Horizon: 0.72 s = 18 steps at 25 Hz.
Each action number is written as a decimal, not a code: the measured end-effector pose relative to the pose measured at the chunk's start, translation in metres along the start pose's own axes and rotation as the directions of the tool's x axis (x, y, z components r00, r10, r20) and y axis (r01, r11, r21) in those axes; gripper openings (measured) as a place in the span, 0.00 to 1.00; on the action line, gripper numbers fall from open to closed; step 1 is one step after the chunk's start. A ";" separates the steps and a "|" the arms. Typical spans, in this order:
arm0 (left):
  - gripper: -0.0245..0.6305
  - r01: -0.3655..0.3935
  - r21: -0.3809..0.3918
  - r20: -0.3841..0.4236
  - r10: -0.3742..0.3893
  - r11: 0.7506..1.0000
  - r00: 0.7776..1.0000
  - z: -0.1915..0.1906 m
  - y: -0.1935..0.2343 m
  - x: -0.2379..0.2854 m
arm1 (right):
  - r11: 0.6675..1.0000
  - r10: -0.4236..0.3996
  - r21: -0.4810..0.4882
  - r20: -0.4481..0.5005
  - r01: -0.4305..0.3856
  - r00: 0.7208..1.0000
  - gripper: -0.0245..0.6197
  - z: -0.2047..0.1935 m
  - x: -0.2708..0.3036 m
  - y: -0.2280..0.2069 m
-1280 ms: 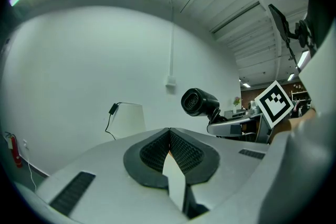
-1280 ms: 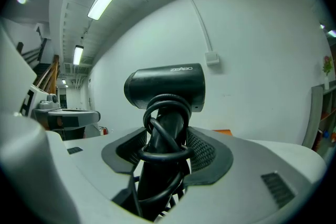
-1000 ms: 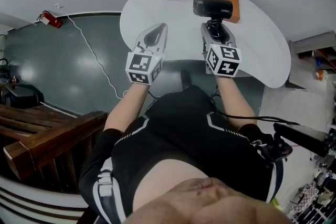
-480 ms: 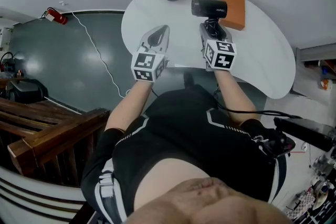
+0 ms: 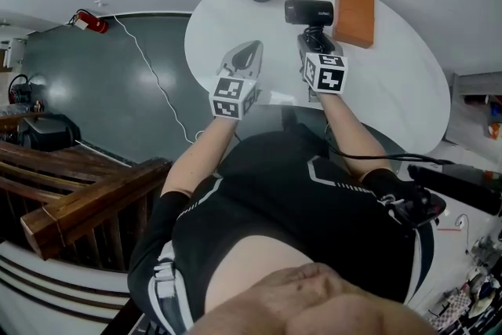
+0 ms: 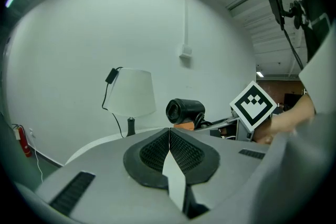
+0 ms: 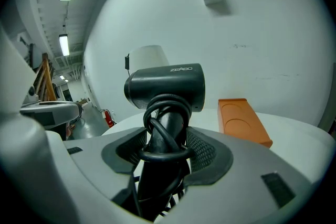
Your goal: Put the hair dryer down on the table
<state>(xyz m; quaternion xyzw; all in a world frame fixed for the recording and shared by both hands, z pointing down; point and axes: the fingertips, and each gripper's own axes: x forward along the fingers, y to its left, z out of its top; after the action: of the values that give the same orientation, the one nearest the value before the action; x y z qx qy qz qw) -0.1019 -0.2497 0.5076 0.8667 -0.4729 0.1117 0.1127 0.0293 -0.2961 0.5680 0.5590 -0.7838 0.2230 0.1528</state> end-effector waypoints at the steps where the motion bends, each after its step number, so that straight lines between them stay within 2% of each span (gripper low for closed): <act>1: 0.09 0.001 -0.007 -0.008 -0.001 1.000 1.000 -0.004 0.000 0.003 | 1.000 -0.001 0.001 -0.009 0.001 1.000 0.43 -0.003 0.005 -0.001; 8: 0.09 -0.046 -0.075 -0.048 0.042 0.996 0.998 -0.023 0.013 0.024 | 0.999 -0.007 -0.036 -0.074 0.005 0.997 0.43 -0.018 0.038 -0.010; 18: 0.09 -0.072 -0.074 -0.103 0.064 0.995 0.993 -0.038 0.028 0.050 | 1.000 -0.005 0.003 -0.158 0.005 0.987 0.43 -0.041 0.075 -0.022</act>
<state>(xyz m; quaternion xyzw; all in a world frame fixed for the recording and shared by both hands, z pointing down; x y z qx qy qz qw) -0.1024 -0.2931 0.5609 0.8382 -0.4999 0.1406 0.1663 0.0255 -0.3416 0.6435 0.5419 -0.7674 0.2678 0.2139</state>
